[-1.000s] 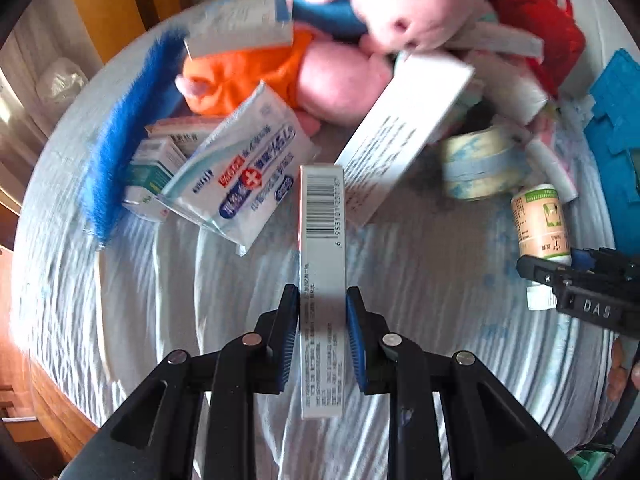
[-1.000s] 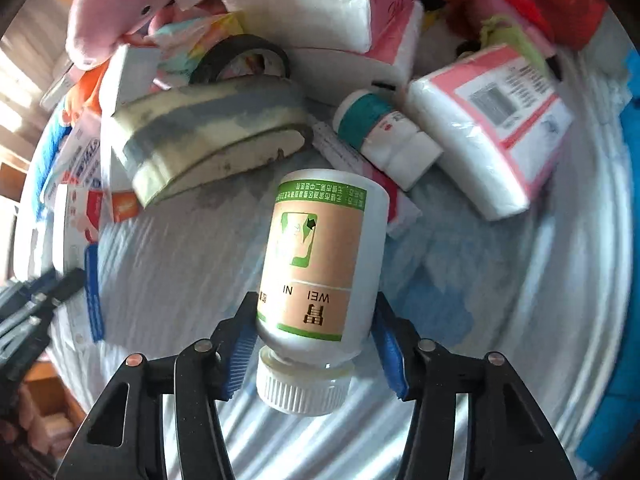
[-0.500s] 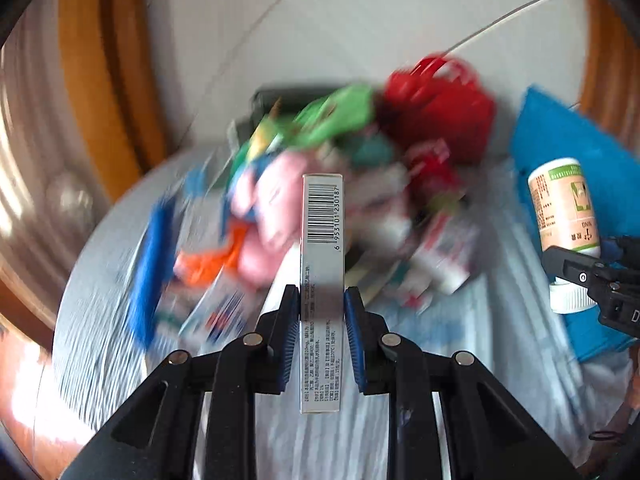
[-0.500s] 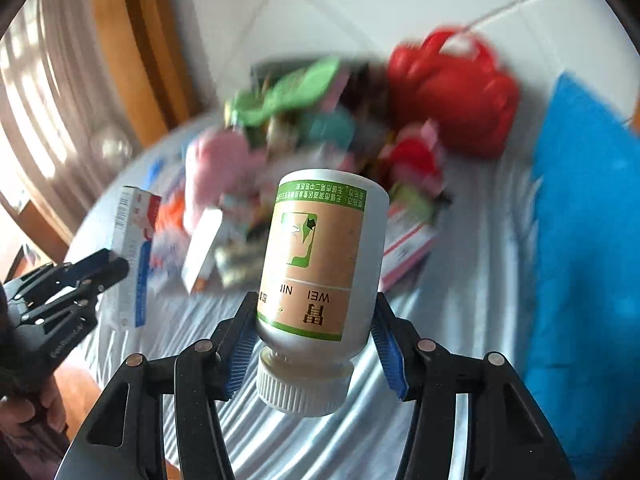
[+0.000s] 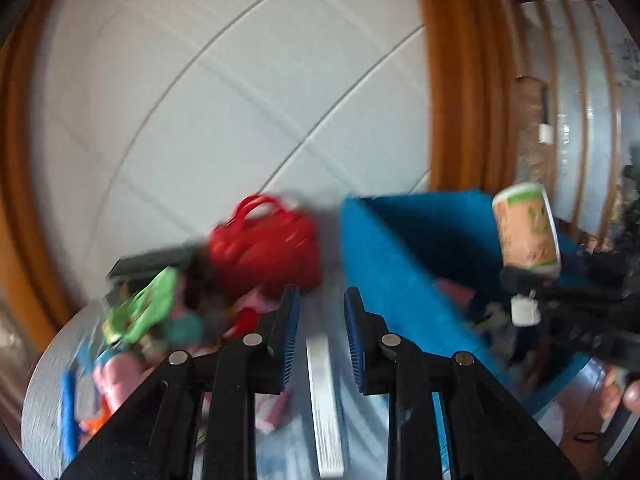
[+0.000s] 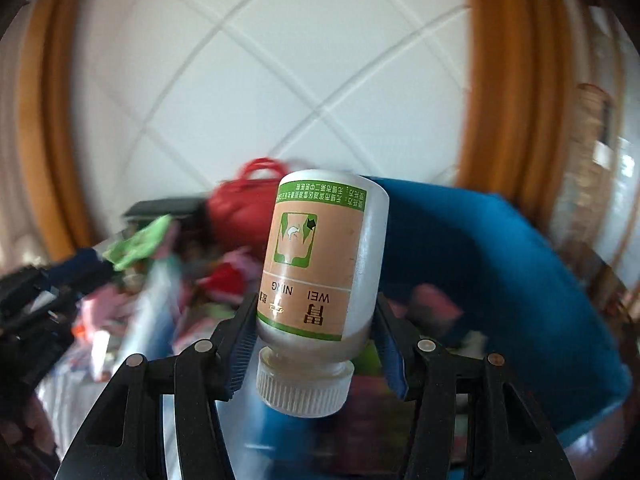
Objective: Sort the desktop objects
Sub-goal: 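Carry the white bottle into the blue bin and open the right tool while the left tool holds the box, then move both tools back to the pile on the bed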
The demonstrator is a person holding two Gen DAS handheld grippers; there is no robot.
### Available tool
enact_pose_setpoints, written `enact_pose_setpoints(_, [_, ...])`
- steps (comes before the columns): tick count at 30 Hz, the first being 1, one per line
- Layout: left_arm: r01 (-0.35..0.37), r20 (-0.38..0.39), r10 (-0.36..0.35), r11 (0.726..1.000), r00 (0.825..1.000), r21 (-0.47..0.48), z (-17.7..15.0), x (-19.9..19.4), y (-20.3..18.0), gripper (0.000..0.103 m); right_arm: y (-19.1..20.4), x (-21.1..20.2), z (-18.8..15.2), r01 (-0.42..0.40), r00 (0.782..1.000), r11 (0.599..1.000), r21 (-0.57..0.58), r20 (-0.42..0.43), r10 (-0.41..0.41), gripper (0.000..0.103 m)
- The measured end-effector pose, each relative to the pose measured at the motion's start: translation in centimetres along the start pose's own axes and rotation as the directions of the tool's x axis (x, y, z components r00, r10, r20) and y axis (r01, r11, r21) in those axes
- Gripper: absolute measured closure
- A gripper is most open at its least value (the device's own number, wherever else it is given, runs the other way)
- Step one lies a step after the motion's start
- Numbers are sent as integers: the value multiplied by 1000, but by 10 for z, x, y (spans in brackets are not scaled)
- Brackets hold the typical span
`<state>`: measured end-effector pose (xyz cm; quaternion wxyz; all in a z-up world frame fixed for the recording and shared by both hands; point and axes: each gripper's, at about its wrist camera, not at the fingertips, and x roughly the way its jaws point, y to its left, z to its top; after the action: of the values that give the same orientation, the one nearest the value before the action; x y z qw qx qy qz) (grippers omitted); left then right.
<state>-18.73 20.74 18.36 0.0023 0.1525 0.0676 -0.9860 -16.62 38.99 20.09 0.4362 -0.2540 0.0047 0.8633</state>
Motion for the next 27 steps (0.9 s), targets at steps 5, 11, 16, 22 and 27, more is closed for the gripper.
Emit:
enact_pose_setpoints(5, [84,4,-84,996,996,24,31,27,-67,80,-80,25,3,133,990,991,15,-53,-132,49])
enact_pose_setpoints(11, [163,-97,-158,986,983,41,41,74,-139,80,-153,55,-13,185,971,983,-5,-154,-184,49])
enact_pose_setpoints(16, [161,-190,-141,982,972,95,28,97,-184,80,-192,66,-25,182,959,983,-8,-219,-179,49])
enact_pose_setpoints(22, [143,-253,-110,983,961,114,16,107,-198,64,-213,71,-36,186,955,983,5,-238,-179,49])
enact_pose_setpoints(27, [133,-208,-109,985,972,106,12,90,-194,36,-210,62,-34,222,953,975,-15,-208,-220,29])
